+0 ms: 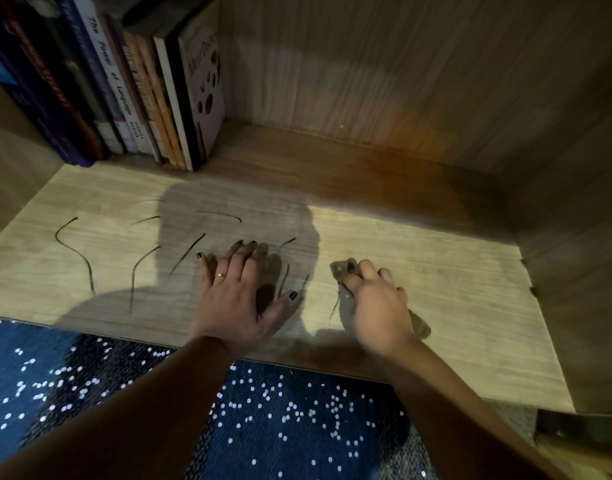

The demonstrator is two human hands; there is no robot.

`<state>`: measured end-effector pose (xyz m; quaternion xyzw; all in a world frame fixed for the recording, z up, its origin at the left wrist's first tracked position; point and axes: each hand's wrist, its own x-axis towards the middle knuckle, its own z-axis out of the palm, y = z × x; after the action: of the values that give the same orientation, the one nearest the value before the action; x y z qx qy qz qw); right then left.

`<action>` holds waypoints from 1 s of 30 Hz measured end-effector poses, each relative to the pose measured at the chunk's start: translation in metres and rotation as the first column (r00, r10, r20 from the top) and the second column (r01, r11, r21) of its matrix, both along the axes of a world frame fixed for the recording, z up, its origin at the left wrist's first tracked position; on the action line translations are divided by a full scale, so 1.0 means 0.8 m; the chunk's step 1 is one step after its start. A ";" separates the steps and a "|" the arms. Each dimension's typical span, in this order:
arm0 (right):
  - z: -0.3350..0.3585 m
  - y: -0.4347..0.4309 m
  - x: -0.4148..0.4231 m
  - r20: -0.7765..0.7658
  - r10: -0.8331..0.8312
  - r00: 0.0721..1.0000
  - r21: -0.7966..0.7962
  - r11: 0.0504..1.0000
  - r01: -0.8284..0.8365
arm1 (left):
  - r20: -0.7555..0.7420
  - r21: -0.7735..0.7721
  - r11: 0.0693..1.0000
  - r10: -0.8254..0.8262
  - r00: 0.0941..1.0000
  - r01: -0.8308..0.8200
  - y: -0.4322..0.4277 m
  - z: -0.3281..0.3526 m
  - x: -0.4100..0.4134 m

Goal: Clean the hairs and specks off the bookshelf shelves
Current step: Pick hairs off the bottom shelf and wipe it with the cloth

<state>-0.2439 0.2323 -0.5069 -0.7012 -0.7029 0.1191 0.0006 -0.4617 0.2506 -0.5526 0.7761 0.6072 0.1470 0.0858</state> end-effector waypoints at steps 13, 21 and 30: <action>0.000 -0.014 -0.017 0.042 -0.037 0.998 0.043 0.998 0.035 | -0.015 -0.002 1.000 0.002 1.000 -0.002 -0.001 0.001 0.000; 0.002 0.025 -0.015 0.049 -0.087 0.995 0.032 0.996 0.085 | -0.021 -0.004 1.000 0.005 1.000 -0.005 -0.001 0.002 0.001; -0.006 -0.076 -0.025 -0.016 -0.075 0.997 -0.036 0.997 0.074 | -0.042 -0.013 1.000 -0.001 0.999 0.001 -0.001 0.004 0.000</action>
<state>-0.2636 0.1712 -0.5117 -0.7258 -0.6740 0.1375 -0.0013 -0.4614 0.2496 -0.5497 0.7788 0.6094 0.1267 0.0781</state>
